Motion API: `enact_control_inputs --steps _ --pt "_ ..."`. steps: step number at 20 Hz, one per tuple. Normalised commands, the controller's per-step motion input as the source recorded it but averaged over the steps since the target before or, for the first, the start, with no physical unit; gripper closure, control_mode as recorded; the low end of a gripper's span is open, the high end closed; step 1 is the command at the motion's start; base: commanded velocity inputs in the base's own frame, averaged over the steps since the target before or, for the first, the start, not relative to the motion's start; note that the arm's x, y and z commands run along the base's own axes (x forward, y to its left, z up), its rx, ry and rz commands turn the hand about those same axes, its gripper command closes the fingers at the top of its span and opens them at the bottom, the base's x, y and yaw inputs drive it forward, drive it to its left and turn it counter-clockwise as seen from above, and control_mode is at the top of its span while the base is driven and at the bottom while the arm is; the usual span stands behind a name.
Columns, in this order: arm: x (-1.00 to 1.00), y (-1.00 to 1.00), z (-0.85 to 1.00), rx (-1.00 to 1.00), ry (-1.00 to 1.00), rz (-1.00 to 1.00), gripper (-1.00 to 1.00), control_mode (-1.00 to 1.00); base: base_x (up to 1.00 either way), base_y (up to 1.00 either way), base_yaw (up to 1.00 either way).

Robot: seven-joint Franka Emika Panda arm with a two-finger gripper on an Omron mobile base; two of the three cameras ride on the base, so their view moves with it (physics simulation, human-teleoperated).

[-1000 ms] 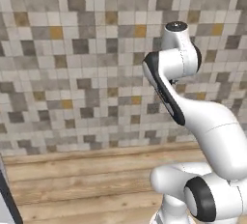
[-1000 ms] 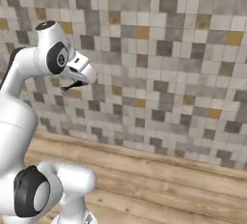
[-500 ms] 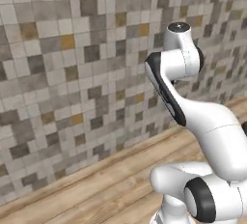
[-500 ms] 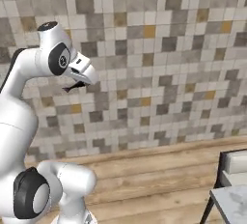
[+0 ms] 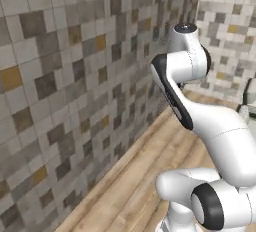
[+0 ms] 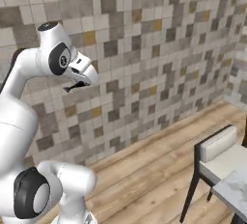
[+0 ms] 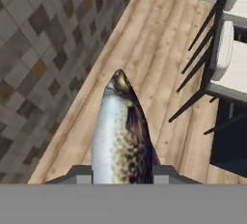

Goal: Take the cheese, fish, and garlic from the fridge and place them on the plate on the dining counter to create an appetizer plate.

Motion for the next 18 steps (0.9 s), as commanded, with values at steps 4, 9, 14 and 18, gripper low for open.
enact_control_inputs --steps 4,9,14,18 --pt "0.00 0.00 0.00 0.00 0.00 0.00 1.00 1.00 0.64 0.58 -0.73" --pt "0.00 0.00 0.00 0.00 0.00 0.00 1.00 1.00 0.62 0.65 -0.72" --pt "0.00 0.00 0.00 0.00 0.00 0.00 1.00 1.00 0.63 0.69 -0.71" --pt "0.00 0.00 0.00 0.00 0.00 0.00 1.00 1.00 0.69 0.73 -0.68"
